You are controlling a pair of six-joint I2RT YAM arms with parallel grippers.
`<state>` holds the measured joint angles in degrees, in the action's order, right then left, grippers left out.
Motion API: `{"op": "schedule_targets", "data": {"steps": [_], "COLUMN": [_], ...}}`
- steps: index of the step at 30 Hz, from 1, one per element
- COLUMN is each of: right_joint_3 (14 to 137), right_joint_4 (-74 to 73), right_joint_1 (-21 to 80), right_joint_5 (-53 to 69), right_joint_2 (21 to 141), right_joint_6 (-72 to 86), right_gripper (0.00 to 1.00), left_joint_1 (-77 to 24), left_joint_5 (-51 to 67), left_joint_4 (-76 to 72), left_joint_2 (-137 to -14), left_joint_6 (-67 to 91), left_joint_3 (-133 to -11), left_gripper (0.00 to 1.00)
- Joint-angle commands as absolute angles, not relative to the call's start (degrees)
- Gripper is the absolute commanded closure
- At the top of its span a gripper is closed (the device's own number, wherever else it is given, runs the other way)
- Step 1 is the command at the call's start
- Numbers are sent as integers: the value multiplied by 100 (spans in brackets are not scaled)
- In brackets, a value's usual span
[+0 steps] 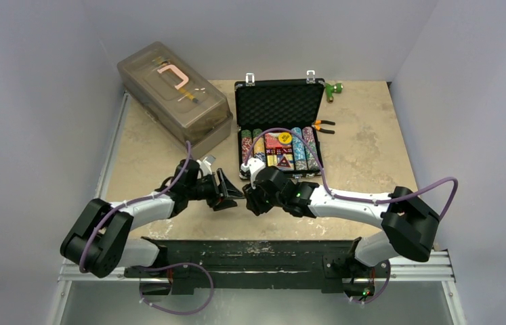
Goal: Pack up texas hold em set
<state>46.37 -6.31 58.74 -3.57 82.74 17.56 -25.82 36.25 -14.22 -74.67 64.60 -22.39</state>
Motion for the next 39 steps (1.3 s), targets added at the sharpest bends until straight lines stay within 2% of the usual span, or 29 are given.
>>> {"op": "schedule_targets", "data": {"steps": [1, 22, 31, 39], "right_joint_3": [4756, 4956, 5086, 5165], "right_joint_4": [-273, -141, -118, -57], "right_joint_1": [5845, 5845, 5842, 5836], "right_joint_5": [-121, -53, -47, -63], "right_joint_2": [8157, 8359, 8488, 8621], "right_joint_6": [1548, 1485, 1459, 1481], "right_gripper": [76, 78, 78, 79], "left_joint_1": [-2527, -2536, -2547, -2635], "left_joint_5": [4030, 4470, 4724, 4822], "left_joint_4": [-2345, -3206, -3736, -4253], "left_joint_2": [-7729, -8393, -8605, -8716], "left_joint_6": [6588, 6630, 6818, 7104], "left_joint_3": [-2254, -2074, -2014, -1913], "left_gripper": [45, 61, 63, 76]}}
